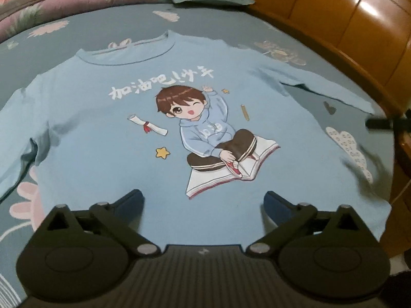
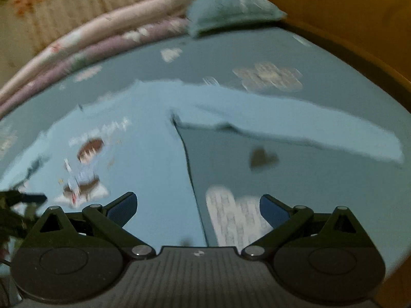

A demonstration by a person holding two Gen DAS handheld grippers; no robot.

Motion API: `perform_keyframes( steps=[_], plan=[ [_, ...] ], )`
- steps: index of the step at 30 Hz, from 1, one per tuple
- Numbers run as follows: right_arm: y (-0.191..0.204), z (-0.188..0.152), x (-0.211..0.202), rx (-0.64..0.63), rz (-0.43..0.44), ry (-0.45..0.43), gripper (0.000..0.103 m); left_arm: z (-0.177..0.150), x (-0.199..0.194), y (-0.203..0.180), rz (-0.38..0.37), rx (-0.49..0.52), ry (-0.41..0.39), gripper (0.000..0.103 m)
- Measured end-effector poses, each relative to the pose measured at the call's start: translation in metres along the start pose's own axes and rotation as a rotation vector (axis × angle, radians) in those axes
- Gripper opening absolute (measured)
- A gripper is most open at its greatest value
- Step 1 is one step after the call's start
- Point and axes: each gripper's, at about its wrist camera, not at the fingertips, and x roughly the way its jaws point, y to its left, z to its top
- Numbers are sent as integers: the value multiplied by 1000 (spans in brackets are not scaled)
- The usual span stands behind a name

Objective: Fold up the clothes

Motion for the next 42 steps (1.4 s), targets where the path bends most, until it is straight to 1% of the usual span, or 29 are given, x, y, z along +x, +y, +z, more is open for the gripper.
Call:
perform_keyframes(
  steps=[2, 5, 9, 13, 14, 15, 17, 18, 21, 24, 25, 27, 31, 32, 35, 37, 39, 42],
  plan=[
    [-8, 19, 16, -28, 60, -26, 103, 1, 2, -5, 41, -22, 5, 102],
    [-20, 50, 52, -48, 141, -37, 103, 4, 6, -14, 107, -37, 14, 102],
    [-22, 87, 98, -70, 219, -70, 103, 6, 12, -23, 181, -50, 19, 102],
    [-15, 106, 140, -92, 301, -67, 103, 9, 16, -26, 219, -76, 31, 102],
    [-14, 105, 151, -101, 304, -48, 103, 10, 17, -27, 226, -81, 34, 102],
    [-15, 101, 160, -98, 287, -14, 103, 11, 17, -27, 230, -85, 38, 102],
    [-19, 90, 165, -107, 271, 3, 103, 13, 17, -26, 231, -91, 49, 102],
    [-21, 82, 158, -120, 275, -7, 103, 14, 17, -26, 230, -96, 58, 102],
    [-23, 65, 138, -143, 274, 7, 103, 19, 16, -23, 222, -117, 92, 102],
    [-25, 65, 126, -143, 283, 38, 103, 27, 13, -21, 211, -127, 103, 102],
    [-27, 70, 125, -119, 294, 35, 103, 30, 13, -21, 203, -121, 92, 102],
    [-28, 84, 130, -81, 303, -4, 103, 35, 14, -18, 182, -107, 76, 102],
    [-20, 115, 149, -56, 280, -71, 103, 39, 25, -13, 173, -101, 102, 102],
    [-18, 122, 158, -45, 278, -72, 103, 38, 26, -11, 166, -100, 99, 102],
    [-19, 138, 189, -19, 251, -39, 103, 34, 26, -6, 145, -108, 76, 102],
    [-23, 142, 209, -15, 215, -4, 103, 33, 24, -3, 132, -114, 64, 102],
    [-29, 146, 216, -15, 202, -34, 103, 33, 23, 0, 122, -120, 54, 102],
    [-29, 160, 219, 6, 172, -15, 103, 33, 24, 4, 119, -130, 32, 102]
  ],
)
